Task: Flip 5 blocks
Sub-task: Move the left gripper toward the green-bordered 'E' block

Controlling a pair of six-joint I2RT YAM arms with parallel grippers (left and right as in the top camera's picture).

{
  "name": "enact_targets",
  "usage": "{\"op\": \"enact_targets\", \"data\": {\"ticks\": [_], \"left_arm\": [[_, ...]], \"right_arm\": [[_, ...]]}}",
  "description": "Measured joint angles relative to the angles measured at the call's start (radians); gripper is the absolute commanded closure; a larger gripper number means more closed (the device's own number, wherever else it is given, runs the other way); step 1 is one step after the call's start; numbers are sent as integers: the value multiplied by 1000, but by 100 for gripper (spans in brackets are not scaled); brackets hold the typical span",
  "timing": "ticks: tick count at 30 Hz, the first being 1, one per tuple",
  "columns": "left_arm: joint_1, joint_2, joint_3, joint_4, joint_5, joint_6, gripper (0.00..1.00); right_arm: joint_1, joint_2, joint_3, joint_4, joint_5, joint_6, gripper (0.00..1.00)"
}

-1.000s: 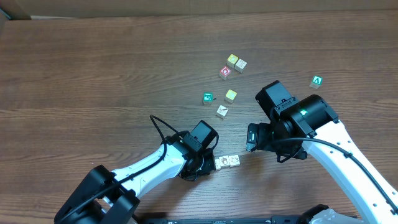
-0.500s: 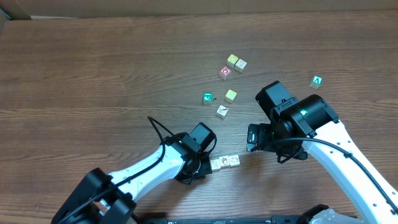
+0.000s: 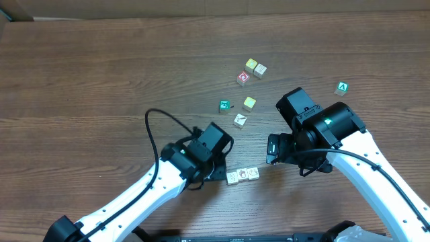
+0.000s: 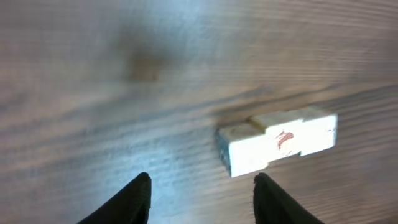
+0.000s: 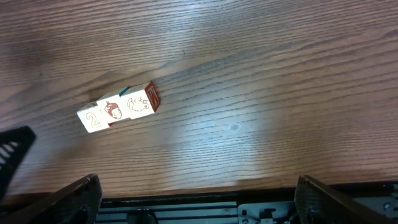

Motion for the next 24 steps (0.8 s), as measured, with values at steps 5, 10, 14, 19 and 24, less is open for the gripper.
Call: {"op": "enact_targets", "data": {"ticks": [5, 10, 14, 19, 24], "left_arm": [[105, 29, 74, 13, -4, 106, 56], [214, 183, 197, 30, 32, 205, 56], [241, 361, 332, 23, 54, 286, 47], [242, 575, 551, -19, 73, 364, 40], [242, 743, 748, -83, 80, 409, 40]], "right_arm": [[0, 0, 0, 0, 0, 0, 0], [0, 0, 0, 0, 0, 0, 0], [0, 0, 0, 1, 0, 0, 0], [0, 0, 0, -1, 0, 0, 0], [0, 0, 0, -6, 0, 0, 0]]}}
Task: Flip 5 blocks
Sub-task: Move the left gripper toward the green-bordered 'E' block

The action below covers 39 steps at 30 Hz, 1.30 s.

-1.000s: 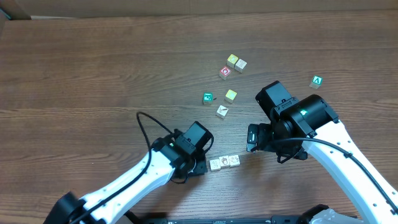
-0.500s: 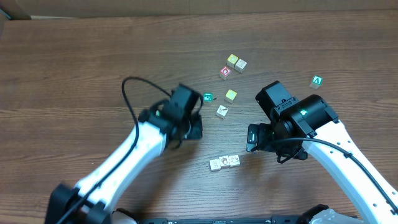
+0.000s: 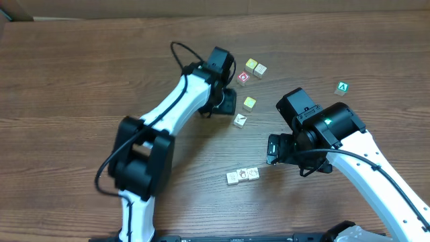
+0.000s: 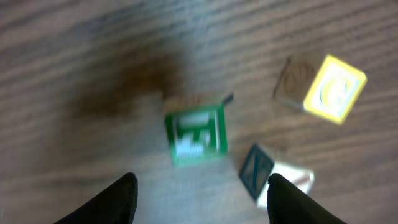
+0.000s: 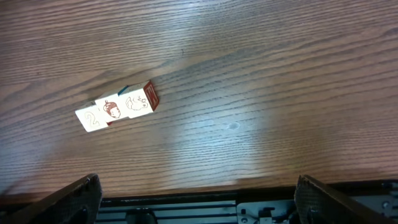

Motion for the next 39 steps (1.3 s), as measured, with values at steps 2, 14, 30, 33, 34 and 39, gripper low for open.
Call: {"op": "enact_targets", "data": {"ticks": [2, 14, 30, 33, 34, 39], "left_arm": [[0, 45, 49, -11, 0, 6, 39], [0, 78, 84, -16, -16, 25, 59], [1, 101, 84, -19, -29, 24, 72], [1, 106, 84, -19, -31, 21, 79], [1, 106, 85, -19, -31, 21, 81], [2, 106, 96, -47, -31, 20, 95]], "right_arm": [[0, 0, 0, -2, 0, 0, 0], [0, 0, 0, -3, 0, 0, 0], [0, 0, 0, -14, 0, 0, 0], [0, 0, 0, -14, 0, 0, 0], [0, 0, 0, -14, 0, 0, 0], [0, 0, 0, -16, 0, -1, 0]]}}
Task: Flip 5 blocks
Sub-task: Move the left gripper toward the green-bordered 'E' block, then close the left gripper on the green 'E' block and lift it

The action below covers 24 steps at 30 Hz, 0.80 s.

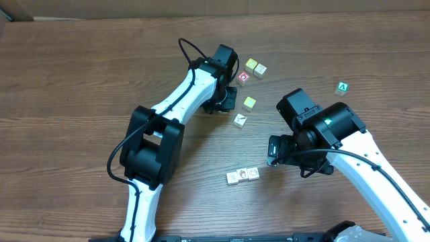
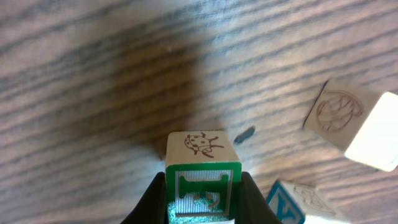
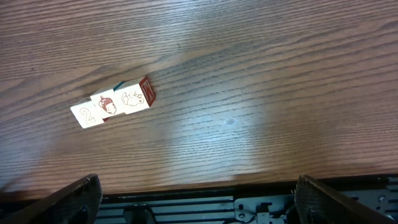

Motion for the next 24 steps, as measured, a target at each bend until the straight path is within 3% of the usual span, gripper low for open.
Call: {"op": "enact_targets", "data": {"ticks": [9, 15, 20, 24], "left_arm": [[19, -8, 100, -228, -59, -32, 96], [7, -130, 83, -322, -145, -86, 96], [-50, -359, -80, -305, -198, -151, 95], [-128, -525, -325, -227, -208, -237, 95]], "right_arm": [[0, 0, 0, -6, 0, 0, 0], [0, 0, 0, -13, 0, 1, 0], [0, 0, 0, -14, 0, 1, 0], [0, 0, 1, -14, 0, 1, 0]]}}
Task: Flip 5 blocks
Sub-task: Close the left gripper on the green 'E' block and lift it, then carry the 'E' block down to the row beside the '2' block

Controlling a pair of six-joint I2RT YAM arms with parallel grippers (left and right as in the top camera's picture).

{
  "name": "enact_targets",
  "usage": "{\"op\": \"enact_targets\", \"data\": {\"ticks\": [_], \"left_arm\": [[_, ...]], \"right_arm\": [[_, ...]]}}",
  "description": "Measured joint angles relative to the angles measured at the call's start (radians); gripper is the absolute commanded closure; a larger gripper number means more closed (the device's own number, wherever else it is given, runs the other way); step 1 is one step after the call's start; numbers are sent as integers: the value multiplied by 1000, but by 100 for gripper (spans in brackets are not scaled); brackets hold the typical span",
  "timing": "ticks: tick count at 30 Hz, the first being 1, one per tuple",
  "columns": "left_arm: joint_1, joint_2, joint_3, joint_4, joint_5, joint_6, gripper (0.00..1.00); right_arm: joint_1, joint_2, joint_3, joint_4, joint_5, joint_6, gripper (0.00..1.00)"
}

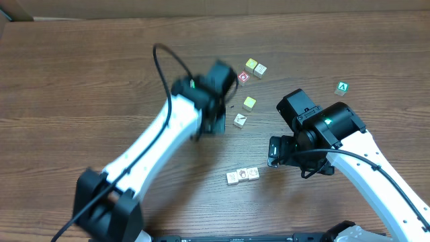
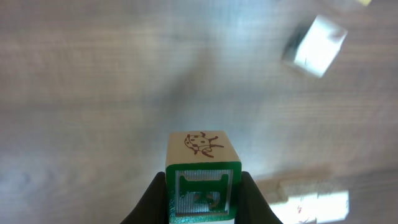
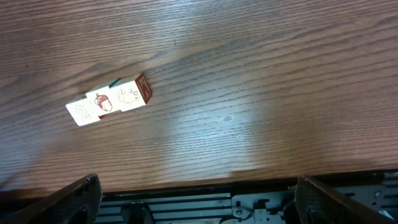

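A green-framed block (image 2: pixel 203 186) with a ladybug drawing on its upper face hangs above the table, and my left gripper (image 2: pixel 203 198) is shut on it. In the overhead view the left arm is blurred and its gripper (image 1: pixel 216 118) covers the block. A row of three pale blocks (image 3: pixel 109 101) lies near the front edge and also shows as the row (image 1: pixel 243 175) from overhead. My right gripper (image 3: pixel 199 208) is open with nothing between its fingers, to the right of the row.
Loose blocks lie at the back: two yellow ones (image 1: pixel 254 66), a red one (image 1: pixel 243 77), another yellow (image 1: pixel 249 103), a white one with a tick (image 1: pixel 240 120) and a green A block (image 1: pixel 342 87) far right. The table's front edge (image 3: pixel 186 180) is beneath the right gripper.
My left gripper held the green block down on the table among the cluster. Now it holds the block well above the wood and nearer the front. The right arm has barely moved.
My left gripper was first open beside the row of three blocks at the front. Then it was open over the green block in the back cluster. Then it was shut on that block on the table, and now the block is in the air.
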Motion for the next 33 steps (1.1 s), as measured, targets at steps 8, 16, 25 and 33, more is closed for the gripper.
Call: {"op": "enact_targets", "data": {"ticks": [8, 16, 25, 33], "left_arm": [[-190, -219, -480, 175, 35, -286, 96], [-319, -300, -654, 382, 61, -509, 96], [-323, -300, -685, 433, 32, -560, 96], [-322, -300, -685, 478, -16, -568, 96]], "right_arm": [[0, 0, 0, 0, 0, -1, 0], [0, 0, 0, 1, 0, -1, 0], [0, 0, 0, -2, 0, -1, 0], [0, 0, 0, -6, 0, -1, 0]]}}
